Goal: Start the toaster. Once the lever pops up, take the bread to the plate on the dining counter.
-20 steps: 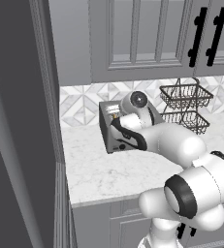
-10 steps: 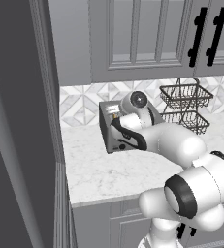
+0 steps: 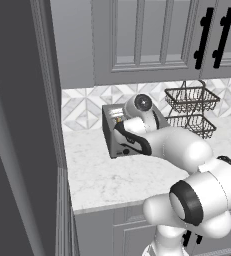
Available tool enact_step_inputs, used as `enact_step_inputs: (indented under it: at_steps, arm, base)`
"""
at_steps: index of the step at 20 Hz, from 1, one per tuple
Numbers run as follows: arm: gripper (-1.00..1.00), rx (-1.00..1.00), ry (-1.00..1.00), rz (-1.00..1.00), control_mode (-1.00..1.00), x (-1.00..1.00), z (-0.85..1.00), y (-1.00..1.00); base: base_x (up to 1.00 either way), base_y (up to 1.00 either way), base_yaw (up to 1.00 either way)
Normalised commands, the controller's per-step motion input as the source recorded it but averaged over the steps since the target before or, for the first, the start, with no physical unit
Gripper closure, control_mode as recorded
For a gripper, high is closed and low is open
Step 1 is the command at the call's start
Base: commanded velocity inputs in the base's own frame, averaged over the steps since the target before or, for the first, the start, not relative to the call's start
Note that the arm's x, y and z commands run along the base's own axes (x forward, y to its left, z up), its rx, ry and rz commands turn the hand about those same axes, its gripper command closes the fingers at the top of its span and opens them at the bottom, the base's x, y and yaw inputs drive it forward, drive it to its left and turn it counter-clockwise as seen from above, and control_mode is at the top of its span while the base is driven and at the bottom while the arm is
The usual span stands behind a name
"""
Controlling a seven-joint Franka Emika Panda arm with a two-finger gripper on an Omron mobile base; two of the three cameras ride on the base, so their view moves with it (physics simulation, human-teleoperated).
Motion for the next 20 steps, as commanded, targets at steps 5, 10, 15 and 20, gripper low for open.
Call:
enact_step_inputs:
  at_steps: [5,10,15,20]
  arm:
    - [-1.00,0.00,0.00,0.00,-1.00,0.00,0.00,0.00]
    - [-1.00,0.00,0.00,0.00,-1.00,0.00,0.00,0.00]
    - [-1.00,0.00,0.00,0.00,-1.00,0.00,0.00,0.00]
    - [-1.00,0.00,0.00,0.00,-1.00,0.00,0.00,0.00]
  base:
    - [0.00,0.00,0.00]
    - [0.00,0.00,0.00]
    - [0.00,0.00,0.00]
    - [0.00,0.00,0.00]
